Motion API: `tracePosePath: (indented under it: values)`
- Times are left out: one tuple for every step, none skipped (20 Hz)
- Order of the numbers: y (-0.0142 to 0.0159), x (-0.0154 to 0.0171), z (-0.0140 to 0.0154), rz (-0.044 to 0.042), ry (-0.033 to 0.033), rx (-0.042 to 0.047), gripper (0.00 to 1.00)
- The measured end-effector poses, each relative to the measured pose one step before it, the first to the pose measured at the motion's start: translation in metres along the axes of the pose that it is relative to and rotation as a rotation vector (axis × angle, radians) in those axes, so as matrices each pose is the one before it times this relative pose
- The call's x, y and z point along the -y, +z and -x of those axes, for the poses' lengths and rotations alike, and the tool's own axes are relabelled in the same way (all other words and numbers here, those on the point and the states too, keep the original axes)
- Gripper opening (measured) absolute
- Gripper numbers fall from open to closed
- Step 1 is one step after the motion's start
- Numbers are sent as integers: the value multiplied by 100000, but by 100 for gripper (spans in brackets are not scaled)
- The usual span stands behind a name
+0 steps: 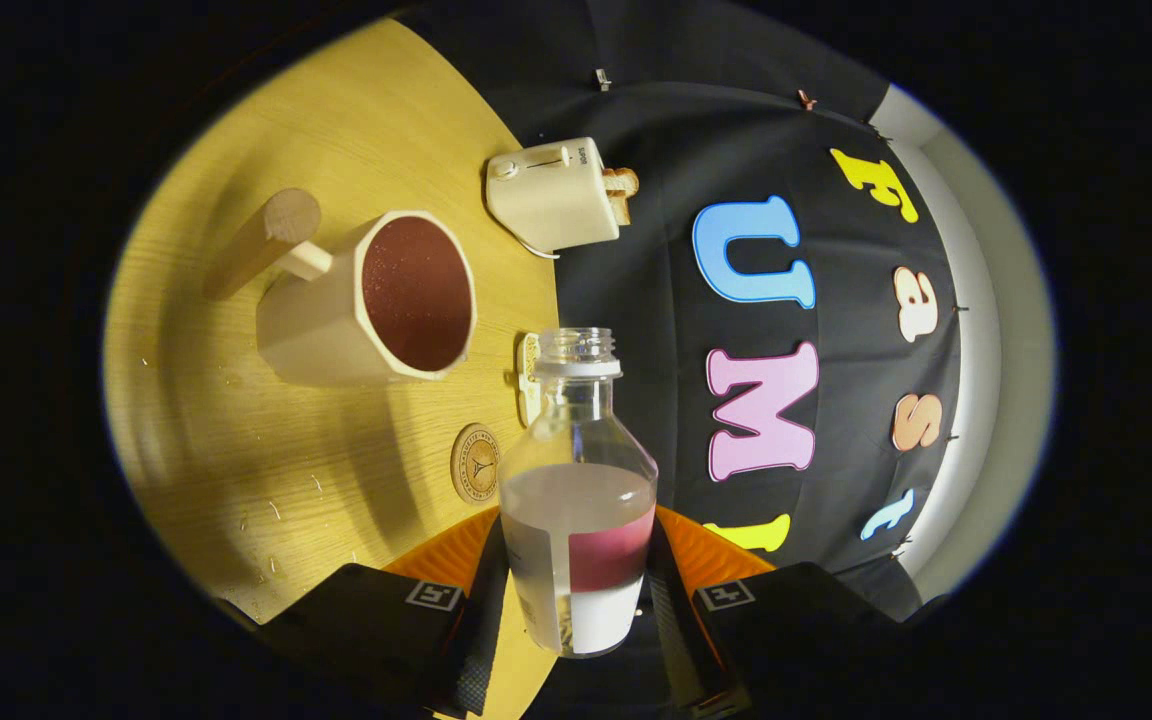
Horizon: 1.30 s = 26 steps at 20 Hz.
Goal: Take the bottle from table, then pour the juice into the cup, finally place the bottle on the coaster
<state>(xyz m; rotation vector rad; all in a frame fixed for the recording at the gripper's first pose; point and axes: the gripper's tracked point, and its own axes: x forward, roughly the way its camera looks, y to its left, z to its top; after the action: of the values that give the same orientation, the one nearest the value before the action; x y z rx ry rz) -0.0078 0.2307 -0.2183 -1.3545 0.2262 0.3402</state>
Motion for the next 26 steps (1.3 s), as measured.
tracePosePath:
  values:
    - [89, -130, -19, 1707, 184, -40, 70]
    - [-72, -122, -16, 1097, 532, -177, 70]
    - [-78, -201, -194, 556, 1152, -178, 70]
    - [-109, -103, -12, 629, 806, -374, 70]
    - [152, 7, 7, 1036, 160, 162, 70]
    - [81, 89, 58, 1518, -451, 198, 70]
    - [103, -52, 113, 1392, -17, 503, 70]
    - [70, 27, -6, 1164, -203, 599, 70]
    - [134, 31, 94, 1339, -90, 556, 70]
    - [97, 77, 26, 1570, -83, 235, 70]
    - [72, 68, -116, 1388, -135, 369, 70]
    - [79, -13, -3, 1111, -26, 335, 70]
    - [135, 47, -231, 929, 594, 1, 70]
    - [79, -63, -40, 835, 210, -76, 70]
    - [115, -10, -44, 821, -19, -6, 70]
    - [40, 14, 21, 803, 36, 0, 70]
    - [68, 28, -138, 859, -45, 23, 70]
    - [29, 33, 22, 619, -123, 111, 70]
    - [106, 18, -103, 737, 5, 204, 70]
    - [70, -39, 39, 949, 16, 91, 70]
    - [157, -28, -73, 1157, 7, 261, 70]
    - [-11, -7, -62, 1315, -18, 40, 70]
    - [-31, 8, -191, 788, 200, -45, 70]
    - [-75, -93, -23, 285, 463, -81, 70]
    - [2, -125, -53, 349, 214, -112, 70]
    - [71, 82, 46, 596, 135, 331, 70]
